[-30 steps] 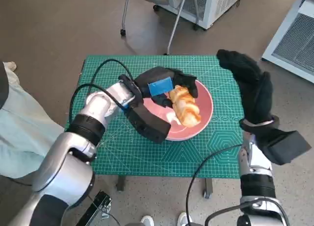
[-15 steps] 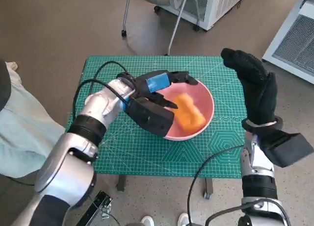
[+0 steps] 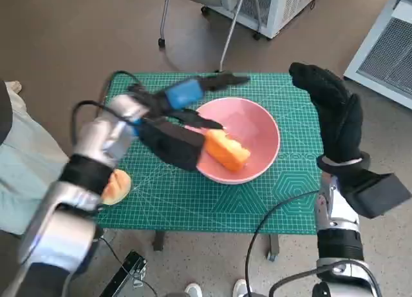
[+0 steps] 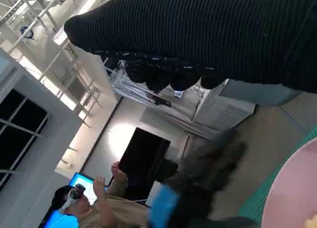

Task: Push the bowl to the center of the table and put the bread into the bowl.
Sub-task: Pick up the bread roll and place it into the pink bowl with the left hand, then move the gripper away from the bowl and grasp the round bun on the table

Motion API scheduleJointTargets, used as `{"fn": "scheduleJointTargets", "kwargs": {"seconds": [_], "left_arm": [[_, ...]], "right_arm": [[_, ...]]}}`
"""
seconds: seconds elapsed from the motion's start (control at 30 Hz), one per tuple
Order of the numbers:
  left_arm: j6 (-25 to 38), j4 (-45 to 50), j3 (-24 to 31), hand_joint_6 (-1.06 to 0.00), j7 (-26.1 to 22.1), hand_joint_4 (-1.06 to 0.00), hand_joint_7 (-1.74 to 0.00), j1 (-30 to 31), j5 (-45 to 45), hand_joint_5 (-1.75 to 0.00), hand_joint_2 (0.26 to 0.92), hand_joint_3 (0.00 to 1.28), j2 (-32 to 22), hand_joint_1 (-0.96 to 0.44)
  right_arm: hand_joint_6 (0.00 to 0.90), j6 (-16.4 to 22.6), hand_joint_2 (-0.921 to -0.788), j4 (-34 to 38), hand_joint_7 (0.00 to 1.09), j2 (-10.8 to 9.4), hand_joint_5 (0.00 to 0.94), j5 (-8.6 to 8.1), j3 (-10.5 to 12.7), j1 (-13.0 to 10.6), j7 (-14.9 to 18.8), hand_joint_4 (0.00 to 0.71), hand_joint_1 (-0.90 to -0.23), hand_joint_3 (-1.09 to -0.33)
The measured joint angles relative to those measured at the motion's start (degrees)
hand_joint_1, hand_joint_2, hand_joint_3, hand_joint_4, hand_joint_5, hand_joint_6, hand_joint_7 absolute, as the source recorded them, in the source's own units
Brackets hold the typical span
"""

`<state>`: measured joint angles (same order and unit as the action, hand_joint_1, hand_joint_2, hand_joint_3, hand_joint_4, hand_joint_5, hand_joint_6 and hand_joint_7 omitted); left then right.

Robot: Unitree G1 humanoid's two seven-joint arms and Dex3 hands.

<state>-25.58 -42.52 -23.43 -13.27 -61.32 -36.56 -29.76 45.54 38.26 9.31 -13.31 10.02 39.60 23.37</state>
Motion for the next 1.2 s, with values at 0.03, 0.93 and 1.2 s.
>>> {"fn": "scheduleJointTargets", "kwargs": {"seconds": [0.03, 0.93, 1.2], "left_arm": [[0.34, 2.49, 1.06, -0.36, -0.89, -0.34, -0.26, 1.23, 0.77, -0.11, 0.912, 0.02, -1.23, -0.21], [30.13, 52.53, 31.26, -0.41, -29.38, -0.32, -0.05, 46.08, 13.0, 0.0, 0.859, 0.0, -29.41, -0.02], [33.65, 55.73, 33.59, -0.42, -31.53, -0.31, -0.03, 51.4, 14.22, 0.0, 0.843, 0.0, -30.2, 0.05]], "right_arm": [[0.174, -0.06, -0.852, -0.03, 0.9, -0.14, 0.014, -0.01, -0.06, 0.03, 0.0, 0.48, -0.393, -0.7], [0.147, -1.09, -0.831, 0.5, 0.9, -0.69, 0.019, -1.51, -0.87, 0.27, 2.07, 0.481, -0.382, -0.743], [0.143, -1.29, -0.829, 1.54, 0.9, -1.22, 0.02, -2.29, -0.98, 0.85, 2.77, 0.481, -0.382, -0.747]]}}
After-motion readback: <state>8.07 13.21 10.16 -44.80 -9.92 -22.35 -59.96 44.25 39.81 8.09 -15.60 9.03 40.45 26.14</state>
